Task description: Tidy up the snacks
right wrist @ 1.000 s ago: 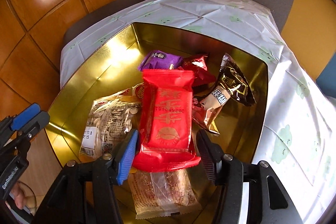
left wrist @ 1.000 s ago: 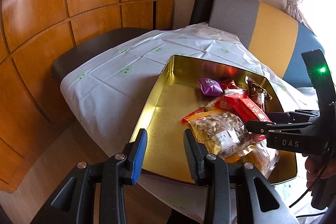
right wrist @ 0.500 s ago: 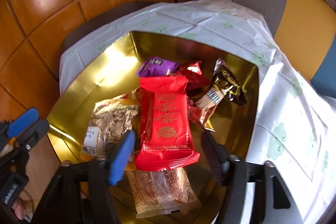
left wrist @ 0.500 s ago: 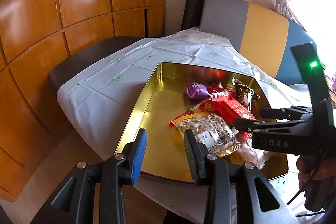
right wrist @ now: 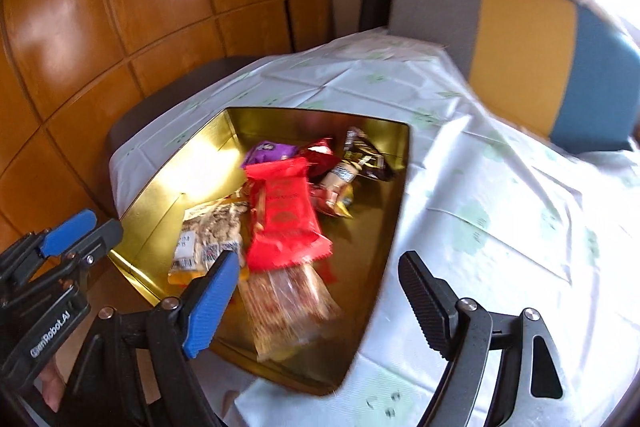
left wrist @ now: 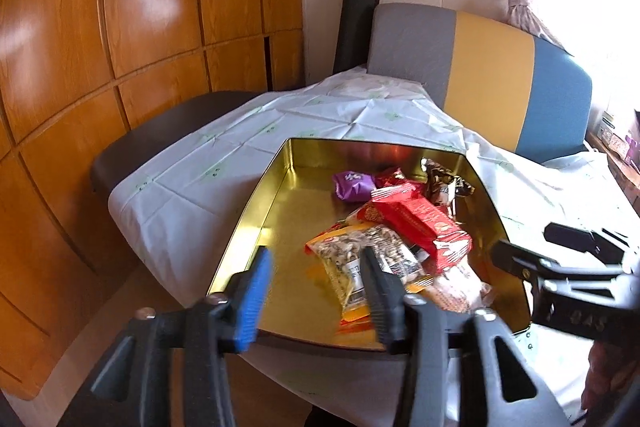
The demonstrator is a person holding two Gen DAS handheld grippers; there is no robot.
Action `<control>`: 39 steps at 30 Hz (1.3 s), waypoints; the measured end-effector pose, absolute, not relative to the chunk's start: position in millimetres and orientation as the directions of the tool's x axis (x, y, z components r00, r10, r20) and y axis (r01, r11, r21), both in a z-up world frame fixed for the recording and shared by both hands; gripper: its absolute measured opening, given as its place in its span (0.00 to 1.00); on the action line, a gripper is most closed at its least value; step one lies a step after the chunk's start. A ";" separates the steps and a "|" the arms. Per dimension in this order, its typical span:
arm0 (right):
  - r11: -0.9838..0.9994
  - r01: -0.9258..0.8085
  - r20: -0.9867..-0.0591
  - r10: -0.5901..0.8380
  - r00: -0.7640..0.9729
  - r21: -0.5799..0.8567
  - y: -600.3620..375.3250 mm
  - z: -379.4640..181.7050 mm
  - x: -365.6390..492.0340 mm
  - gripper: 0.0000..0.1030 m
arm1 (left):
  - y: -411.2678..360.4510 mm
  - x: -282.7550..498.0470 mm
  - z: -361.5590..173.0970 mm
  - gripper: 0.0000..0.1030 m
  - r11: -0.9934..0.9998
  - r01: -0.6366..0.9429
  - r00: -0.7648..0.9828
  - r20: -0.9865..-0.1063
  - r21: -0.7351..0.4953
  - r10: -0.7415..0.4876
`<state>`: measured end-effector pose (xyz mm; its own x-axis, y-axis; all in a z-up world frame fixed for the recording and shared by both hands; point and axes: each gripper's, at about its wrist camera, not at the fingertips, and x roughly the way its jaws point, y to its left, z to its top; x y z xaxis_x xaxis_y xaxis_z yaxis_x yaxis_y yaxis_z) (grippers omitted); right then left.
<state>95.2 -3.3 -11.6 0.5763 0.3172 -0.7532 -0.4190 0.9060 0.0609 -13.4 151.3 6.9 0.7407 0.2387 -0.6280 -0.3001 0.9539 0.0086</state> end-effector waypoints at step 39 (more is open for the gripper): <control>0.956 -0.288 -0.710 0.239 0.662 0.053 -39.0 -17.6 53.8 0.86 | 126.5 -23.3 10.6 0.56 0.945 -0.319 0.764 -0.571 0.066 0.298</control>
